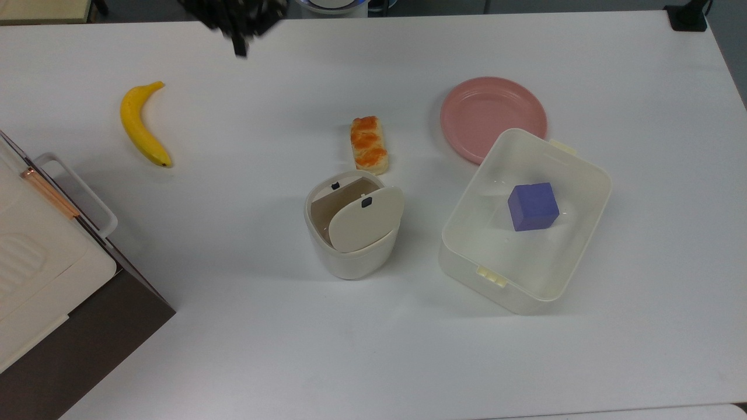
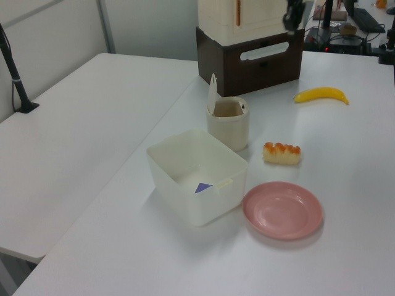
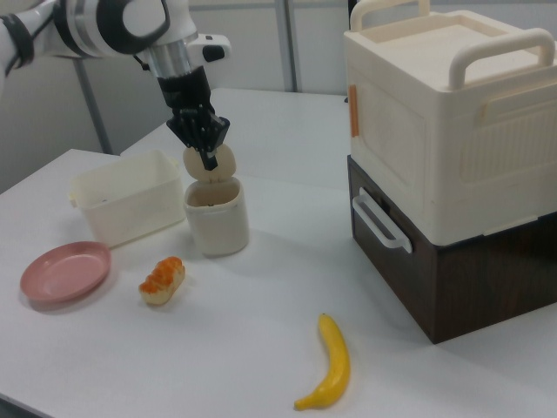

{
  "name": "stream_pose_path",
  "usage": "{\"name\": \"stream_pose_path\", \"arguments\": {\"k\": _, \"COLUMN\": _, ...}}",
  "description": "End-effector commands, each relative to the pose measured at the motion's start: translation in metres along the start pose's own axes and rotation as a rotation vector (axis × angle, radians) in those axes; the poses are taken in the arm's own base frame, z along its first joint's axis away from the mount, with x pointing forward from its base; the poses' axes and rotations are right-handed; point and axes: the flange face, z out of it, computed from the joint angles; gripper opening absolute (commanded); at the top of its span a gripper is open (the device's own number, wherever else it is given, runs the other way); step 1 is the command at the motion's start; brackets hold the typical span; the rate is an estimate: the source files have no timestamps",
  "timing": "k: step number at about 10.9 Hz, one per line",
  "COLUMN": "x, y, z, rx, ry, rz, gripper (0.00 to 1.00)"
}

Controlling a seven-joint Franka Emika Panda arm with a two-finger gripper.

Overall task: Close the trash can
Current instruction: 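Move the gripper down over the open lid of the cream trash can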

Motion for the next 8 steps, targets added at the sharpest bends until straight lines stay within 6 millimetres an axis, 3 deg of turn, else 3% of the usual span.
{"name": "stream_pose_path", "arguments": {"k": 1, "x": 0.040, "y": -0.047, "z": 0.015, "rx": 0.004, "ry": 0.146, "rz": 0.068, "gripper": 0.00}}
{"name": "stream_pose_path", "arguments": {"k": 5, "x": 0.079, "y": -0.083, "z": 0.002, "rx": 0.040, "ry": 0.297, "rz": 0.171, "gripper": 0.00}}
{"name": "stream_pose_path", "arguments": {"k": 8, "x": 0.096, "y": -0.109, "z": 0.007, "rx": 0.076, "ry": 0.391, "rz": 0.203, "gripper": 0.00}}
